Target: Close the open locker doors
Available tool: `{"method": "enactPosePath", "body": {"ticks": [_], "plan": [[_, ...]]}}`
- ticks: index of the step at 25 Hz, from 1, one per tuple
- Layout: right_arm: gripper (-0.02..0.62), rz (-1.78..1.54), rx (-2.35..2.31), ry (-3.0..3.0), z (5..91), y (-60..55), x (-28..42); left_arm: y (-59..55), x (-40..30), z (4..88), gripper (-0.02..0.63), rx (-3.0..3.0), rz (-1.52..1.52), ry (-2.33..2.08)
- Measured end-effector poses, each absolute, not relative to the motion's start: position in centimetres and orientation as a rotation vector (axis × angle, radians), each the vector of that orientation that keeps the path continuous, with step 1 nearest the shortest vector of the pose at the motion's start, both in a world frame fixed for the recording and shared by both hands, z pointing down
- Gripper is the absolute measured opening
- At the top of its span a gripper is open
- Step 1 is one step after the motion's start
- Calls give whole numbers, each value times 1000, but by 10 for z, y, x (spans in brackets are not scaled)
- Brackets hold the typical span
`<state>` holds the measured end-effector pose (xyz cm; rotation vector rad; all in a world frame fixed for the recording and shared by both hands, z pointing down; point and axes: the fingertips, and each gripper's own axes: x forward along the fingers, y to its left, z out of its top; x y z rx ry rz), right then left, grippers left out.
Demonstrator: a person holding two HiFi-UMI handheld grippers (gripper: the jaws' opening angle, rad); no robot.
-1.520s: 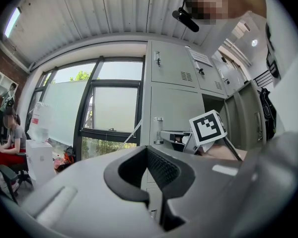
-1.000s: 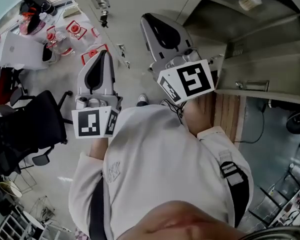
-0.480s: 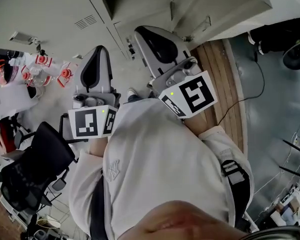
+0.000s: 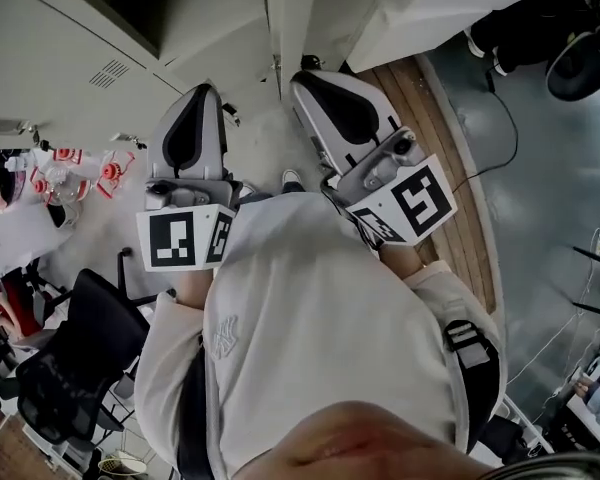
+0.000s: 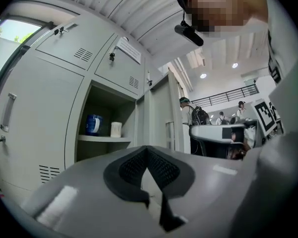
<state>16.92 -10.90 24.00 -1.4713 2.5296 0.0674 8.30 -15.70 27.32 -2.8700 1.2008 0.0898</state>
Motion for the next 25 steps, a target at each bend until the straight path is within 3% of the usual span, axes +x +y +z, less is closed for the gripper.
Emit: {"method": "enactPosePath", "body": {"ticks": [10, 25], "plan": [[18, 82, -1499, 2594, 257, -144, 207, -164, 87, 271, 2, -2818, 75, 1273], [20, 32, -1046, 2811, 257, -169, 153, -189, 44, 269, 2, -2720, 68, 1459]]}}
